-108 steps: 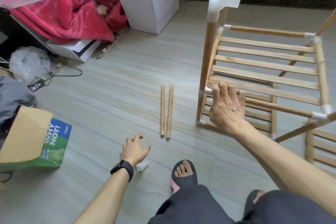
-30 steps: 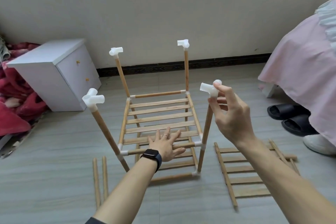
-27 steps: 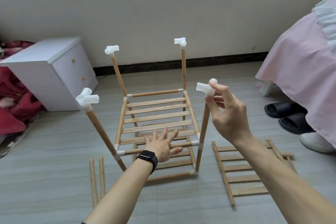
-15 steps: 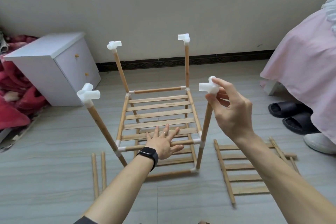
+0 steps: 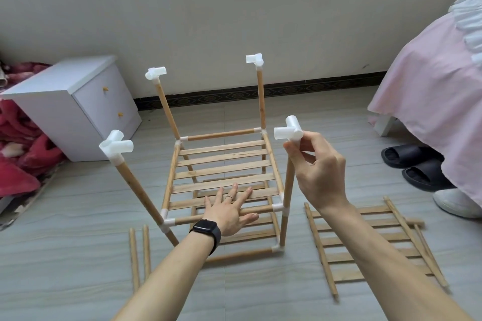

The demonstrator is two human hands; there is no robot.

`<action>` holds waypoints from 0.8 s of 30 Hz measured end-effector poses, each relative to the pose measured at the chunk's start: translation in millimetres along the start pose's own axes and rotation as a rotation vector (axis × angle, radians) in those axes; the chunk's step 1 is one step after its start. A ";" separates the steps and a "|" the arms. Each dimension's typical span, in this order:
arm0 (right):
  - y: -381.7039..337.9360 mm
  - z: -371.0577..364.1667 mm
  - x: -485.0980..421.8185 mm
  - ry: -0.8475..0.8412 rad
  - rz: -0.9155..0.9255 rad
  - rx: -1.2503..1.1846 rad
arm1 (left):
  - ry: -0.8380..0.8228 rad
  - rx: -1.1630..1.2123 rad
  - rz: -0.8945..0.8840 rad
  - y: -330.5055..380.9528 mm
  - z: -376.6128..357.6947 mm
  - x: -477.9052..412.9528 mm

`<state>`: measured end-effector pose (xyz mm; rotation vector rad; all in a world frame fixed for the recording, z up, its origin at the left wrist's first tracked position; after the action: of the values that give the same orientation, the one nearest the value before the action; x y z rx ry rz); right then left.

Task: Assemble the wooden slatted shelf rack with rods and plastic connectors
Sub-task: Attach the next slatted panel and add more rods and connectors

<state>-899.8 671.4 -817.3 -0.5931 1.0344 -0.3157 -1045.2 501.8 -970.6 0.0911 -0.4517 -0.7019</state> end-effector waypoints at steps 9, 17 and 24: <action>2.6 -2.3 5.8 -0.007 -0.042 -0.049 | -0.004 -0.006 0.003 0.3 -2.9 0.3; 8.6 -9.2 52.2 0.015 -0.210 0.007 | 0.302 0.088 -0.209 -27.3 -8.2 47.4; -11.6 -106.5 139.0 -0.539 0.179 0.289 | 0.603 0.106 -0.209 -112.2 -63.3 129.5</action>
<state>-925.0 558.0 -948.8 -0.2938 0.5033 -0.1301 -998.6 328.7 -1005.5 0.4417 0.1025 -0.8136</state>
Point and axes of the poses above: each hand's wrist, its own x-axis away from the middle knuckle, its own z-axis out of the back of the hand, y = z × x, the point moved 2 cm from there along -x, towards the middle knuckle, and after that the axes turned 8 degrees about x, right-handed, at the moved point
